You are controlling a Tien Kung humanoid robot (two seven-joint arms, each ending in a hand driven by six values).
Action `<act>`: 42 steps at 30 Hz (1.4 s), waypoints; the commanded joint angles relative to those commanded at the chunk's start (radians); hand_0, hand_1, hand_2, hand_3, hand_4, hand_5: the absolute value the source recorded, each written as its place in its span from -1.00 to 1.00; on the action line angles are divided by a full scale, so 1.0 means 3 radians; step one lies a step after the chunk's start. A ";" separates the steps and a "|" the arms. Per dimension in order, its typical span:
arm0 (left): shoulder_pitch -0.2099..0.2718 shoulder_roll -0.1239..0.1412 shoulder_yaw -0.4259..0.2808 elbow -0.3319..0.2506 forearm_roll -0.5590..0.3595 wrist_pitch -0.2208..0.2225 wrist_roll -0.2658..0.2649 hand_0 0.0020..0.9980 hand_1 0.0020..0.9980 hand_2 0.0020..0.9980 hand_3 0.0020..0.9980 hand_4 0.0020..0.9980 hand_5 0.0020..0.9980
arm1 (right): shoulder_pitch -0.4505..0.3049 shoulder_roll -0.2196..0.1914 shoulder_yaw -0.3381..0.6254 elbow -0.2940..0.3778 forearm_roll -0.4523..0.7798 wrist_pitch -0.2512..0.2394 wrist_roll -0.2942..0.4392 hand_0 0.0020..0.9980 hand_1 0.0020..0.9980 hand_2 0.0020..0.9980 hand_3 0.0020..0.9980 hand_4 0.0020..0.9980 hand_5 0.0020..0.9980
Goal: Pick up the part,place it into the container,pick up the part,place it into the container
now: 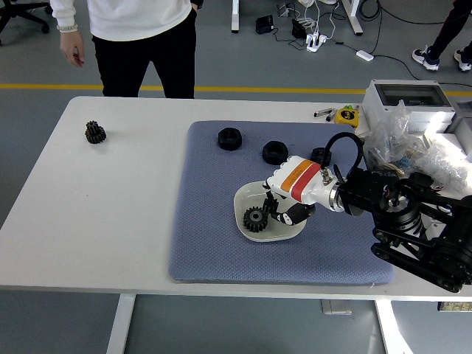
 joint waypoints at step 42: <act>0.0005 0.0013 -0.0008 -0.0002 0.0009 -0.0002 0.0008 0.29 0.30 0.22 0.10 0.17 -0.05 | -0.0070 -0.0147 0.0589 0.0047 -0.0074 0.0034 -0.0123 -0.58 -0.15 0.06 0.04 0.61 -0.29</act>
